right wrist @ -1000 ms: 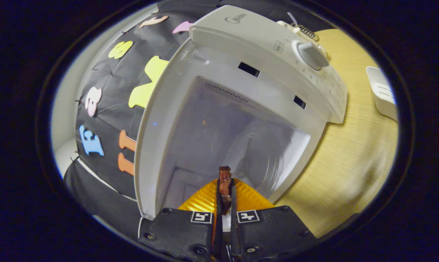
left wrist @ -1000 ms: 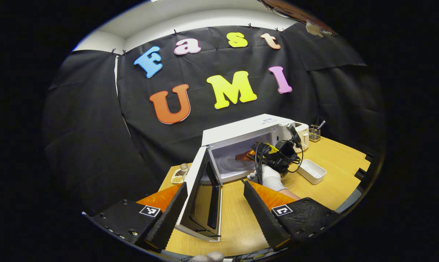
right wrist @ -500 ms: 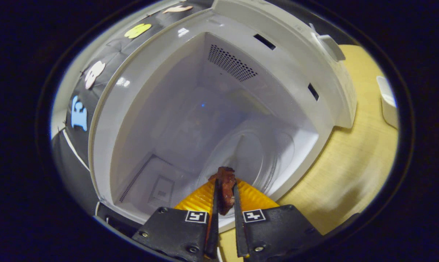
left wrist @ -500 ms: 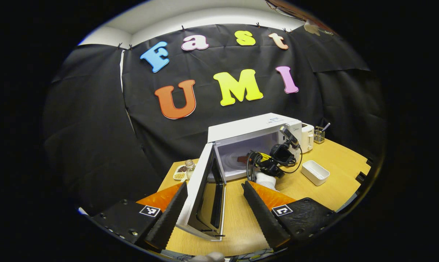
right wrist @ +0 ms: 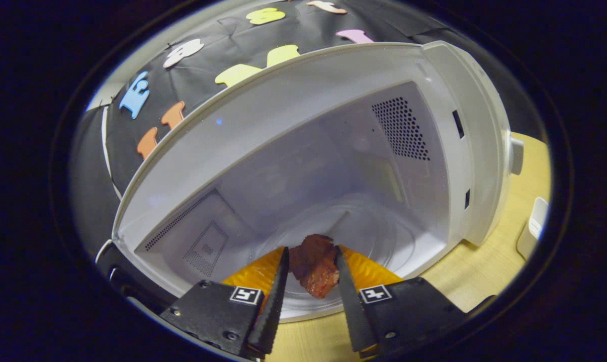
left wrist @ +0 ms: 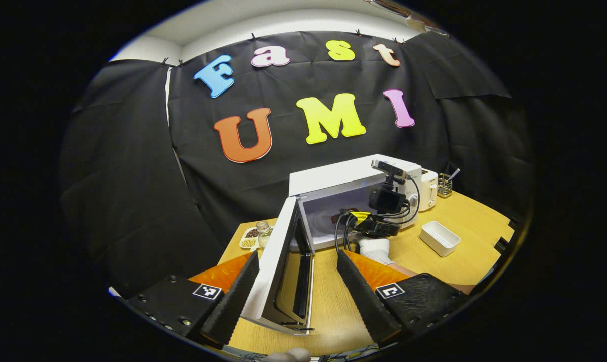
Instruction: Open the microwave oven with the left hand, put the food in, and close the microwave oven.
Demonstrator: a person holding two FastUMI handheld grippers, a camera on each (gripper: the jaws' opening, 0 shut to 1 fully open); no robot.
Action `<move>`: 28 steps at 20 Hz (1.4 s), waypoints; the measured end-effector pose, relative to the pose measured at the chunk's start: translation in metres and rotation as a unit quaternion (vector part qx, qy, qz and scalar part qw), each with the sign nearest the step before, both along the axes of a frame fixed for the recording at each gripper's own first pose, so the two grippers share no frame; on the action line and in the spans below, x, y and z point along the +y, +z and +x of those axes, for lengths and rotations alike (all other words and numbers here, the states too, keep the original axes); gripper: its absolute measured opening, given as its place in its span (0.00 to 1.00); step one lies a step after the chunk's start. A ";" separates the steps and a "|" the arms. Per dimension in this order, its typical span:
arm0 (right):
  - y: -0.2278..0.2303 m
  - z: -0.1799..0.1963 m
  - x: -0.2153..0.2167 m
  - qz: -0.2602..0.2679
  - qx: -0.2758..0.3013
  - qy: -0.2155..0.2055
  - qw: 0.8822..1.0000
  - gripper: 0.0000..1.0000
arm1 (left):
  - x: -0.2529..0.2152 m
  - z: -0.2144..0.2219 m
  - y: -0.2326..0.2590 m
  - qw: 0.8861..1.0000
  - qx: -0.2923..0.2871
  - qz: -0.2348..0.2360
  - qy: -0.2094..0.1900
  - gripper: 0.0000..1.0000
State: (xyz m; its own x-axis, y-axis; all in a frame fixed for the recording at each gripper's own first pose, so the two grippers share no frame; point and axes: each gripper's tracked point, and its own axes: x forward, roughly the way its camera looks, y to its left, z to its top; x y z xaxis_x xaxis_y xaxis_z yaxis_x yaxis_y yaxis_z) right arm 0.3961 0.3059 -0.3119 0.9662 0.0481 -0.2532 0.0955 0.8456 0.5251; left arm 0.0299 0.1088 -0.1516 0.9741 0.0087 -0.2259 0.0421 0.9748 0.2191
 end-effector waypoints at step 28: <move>0.208 -0.286 -0.235 -0.186 -0.009 0.026 0.982 1.00 | 0.097 -0.022 0.044 0.992 -0.079 -0.027 0.089 0.95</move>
State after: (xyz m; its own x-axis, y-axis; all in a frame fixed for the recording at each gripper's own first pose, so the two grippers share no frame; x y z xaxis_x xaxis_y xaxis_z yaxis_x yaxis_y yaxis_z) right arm 0.1106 0.0704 -0.1040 0.9696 0.0047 -0.2445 0.0405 0.9829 0.1796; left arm 0.0075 0.2059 -0.1079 0.9815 0.1766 -0.0745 -0.1635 0.9741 0.1559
